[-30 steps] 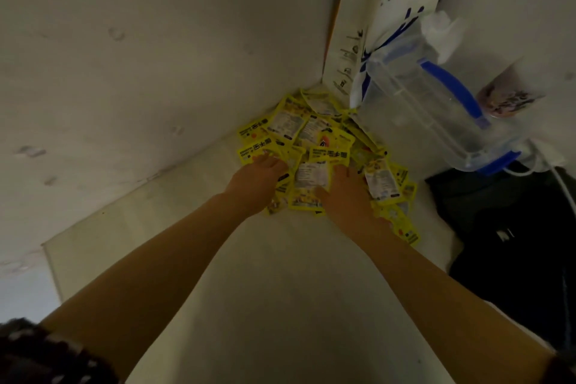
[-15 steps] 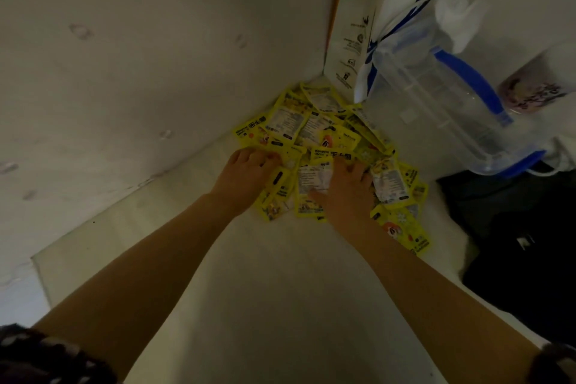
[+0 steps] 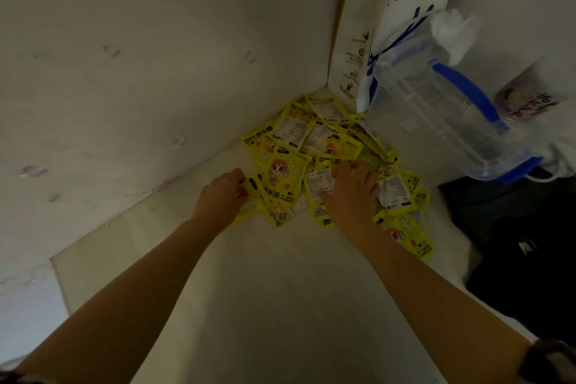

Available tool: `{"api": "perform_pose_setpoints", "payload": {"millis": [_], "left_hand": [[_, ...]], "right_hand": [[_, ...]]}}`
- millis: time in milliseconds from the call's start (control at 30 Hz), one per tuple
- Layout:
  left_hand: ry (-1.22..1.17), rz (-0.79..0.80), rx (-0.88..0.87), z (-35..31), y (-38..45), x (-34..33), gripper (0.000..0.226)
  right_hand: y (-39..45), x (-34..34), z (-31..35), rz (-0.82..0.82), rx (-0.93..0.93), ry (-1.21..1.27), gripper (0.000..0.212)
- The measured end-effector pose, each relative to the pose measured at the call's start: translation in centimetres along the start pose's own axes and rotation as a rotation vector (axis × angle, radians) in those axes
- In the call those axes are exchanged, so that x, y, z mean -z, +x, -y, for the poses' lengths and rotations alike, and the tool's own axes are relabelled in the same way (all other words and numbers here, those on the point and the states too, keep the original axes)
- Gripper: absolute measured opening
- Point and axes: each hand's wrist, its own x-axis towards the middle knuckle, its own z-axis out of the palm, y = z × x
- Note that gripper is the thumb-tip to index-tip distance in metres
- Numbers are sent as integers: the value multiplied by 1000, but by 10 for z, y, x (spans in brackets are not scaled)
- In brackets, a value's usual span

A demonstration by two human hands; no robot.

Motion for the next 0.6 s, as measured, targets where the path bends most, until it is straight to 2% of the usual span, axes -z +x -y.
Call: {"api": "perform_pose_setpoints", "payload": {"millis": [100,167,267,367,467,600], "left_hand": [[-142,-3,79,1,1,7,22],[-222,-6,113,-2,1,11,26],[-279,-26,145,-7,4,14,24],[-390,-69,195,-14,10,18,33],[-595,-83,277,-21,17,19,15],[-736,-45,316,-37,25,11,16]], "right_hand": [[-4,-6,5,-74,18,-66,55],[-2,-9,7,-96,6,-22,47],[4,-9,9,-9,-28,52,44],[7,-6,9,85,-28,34,43],[10,3,4,179,-33,90,51],[7,15,-8,202,-55,163,56]]}}
